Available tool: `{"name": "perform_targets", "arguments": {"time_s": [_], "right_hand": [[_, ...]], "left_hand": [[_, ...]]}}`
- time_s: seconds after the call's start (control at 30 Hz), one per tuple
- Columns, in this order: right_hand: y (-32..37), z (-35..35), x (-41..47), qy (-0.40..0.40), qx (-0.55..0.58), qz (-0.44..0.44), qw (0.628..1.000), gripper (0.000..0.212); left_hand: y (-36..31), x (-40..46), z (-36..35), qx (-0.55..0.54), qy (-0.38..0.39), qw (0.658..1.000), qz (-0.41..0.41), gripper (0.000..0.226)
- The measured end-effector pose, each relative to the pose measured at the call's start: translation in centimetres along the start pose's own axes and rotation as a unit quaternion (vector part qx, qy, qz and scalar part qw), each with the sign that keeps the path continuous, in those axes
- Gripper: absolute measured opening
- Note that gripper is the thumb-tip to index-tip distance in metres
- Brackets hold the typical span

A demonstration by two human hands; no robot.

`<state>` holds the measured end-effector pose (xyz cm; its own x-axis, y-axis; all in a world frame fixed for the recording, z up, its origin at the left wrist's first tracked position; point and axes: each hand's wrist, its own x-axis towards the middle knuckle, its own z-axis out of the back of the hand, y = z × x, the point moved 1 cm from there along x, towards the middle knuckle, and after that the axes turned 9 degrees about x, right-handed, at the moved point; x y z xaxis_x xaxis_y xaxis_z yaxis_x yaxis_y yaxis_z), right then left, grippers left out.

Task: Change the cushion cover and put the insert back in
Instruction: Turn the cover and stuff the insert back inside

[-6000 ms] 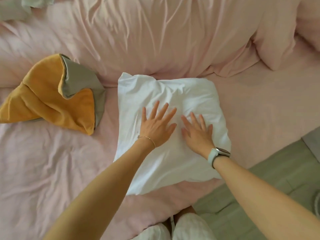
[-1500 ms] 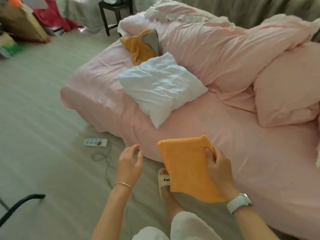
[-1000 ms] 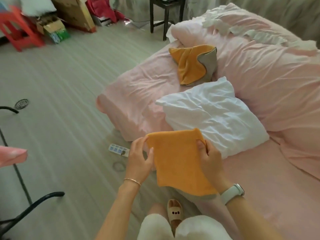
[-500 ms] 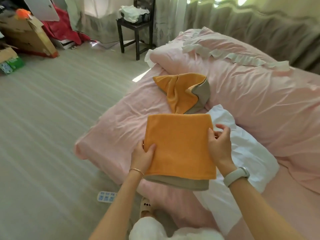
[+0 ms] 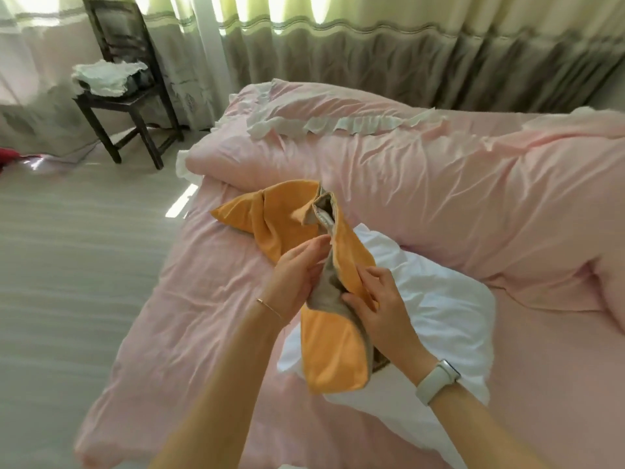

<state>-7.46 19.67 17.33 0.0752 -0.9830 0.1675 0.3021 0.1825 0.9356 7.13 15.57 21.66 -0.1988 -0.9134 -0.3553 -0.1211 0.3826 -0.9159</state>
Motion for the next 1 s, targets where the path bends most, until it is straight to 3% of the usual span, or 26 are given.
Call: {"name": "perform_targets", "arguments": {"time_s": [0.03, 0.07, 0.13, 0.27, 0.37, 0.47, 0.57, 0.7, 0.83, 0.93, 1.0], "right_hand": [[0.2, 0.9, 0.6, -0.028, 0.0, 0.007, 1.0, 0.01], [0.5, 2.1, 1.2, -0.058, 0.002, 0.01, 0.998, 0.008], [0.9, 4.9, 2.3, -0.125, 0.002, 0.009, 0.992, 0.024], [1.1, 12.5, 4.5, -0.275, -0.017, 0.0, 0.961, 0.023], [1.5, 17.1, 6.2, -0.345, -0.037, -0.003, 0.938, 0.006], [1.7, 20.2, 8.2, -0.365, -0.062, -0.027, 0.929, 0.025], [1.9, 21.7, 10.0, -0.362, -0.096, -0.031, 0.927, 0.025], [3.8, 23.0, 12.3, -0.401, -0.15, 0.026, 0.904, 0.024], [8.5, 23.4, 14.7, -0.388, -0.139, 0.109, 0.905, 0.025], [12.0, 22.2, 15.5, -0.307, -0.133, 0.2, 0.921, 0.02], [13.6, 21.2, 15.6, -0.259, -0.113, 0.232, 0.931, 0.015]], "left_hand": [[-0.4, 0.7, -0.8, 0.036, 0.002, 0.999, -0.019, 0.024], [-0.9, 1.4, -1.7, 0.086, -0.011, 0.995, -0.04, 0.022], [-2.2, 3.1, -3.0, 0.198, -0.056, 0.974, -0.094, 0.023], [-5.8, 6.0, -3.1, 0.399, -0.189, 0.86, -0.257, 0.026], [-8.3, 7.7, -2.1, 0.519, -0.206, 0.778, -0.288, 0.041], [-9.1, 9.4, -1.9, 0.592, -0.195, 0.711, -0.325, 0.044], [-9.7, 10.7, -2.5, 0.624, -0.217, 0.654, -0.368, 0.038], [-12.2, 10.9, -3.5, 0.62, -0.288, 0.583, -0.439, 0.03], [-15.8, 11.1, -4.4, 0.644, -0.291, 0.631, -0.319, 0.041], [-17.9, 10.5, -7.4, 0.542, -0.164, 0.72, -0.401, 0.057], [-19.3, 9.4, -10.3, 0.457, -0.062, 0.757, -0.463, 0.067]]}}
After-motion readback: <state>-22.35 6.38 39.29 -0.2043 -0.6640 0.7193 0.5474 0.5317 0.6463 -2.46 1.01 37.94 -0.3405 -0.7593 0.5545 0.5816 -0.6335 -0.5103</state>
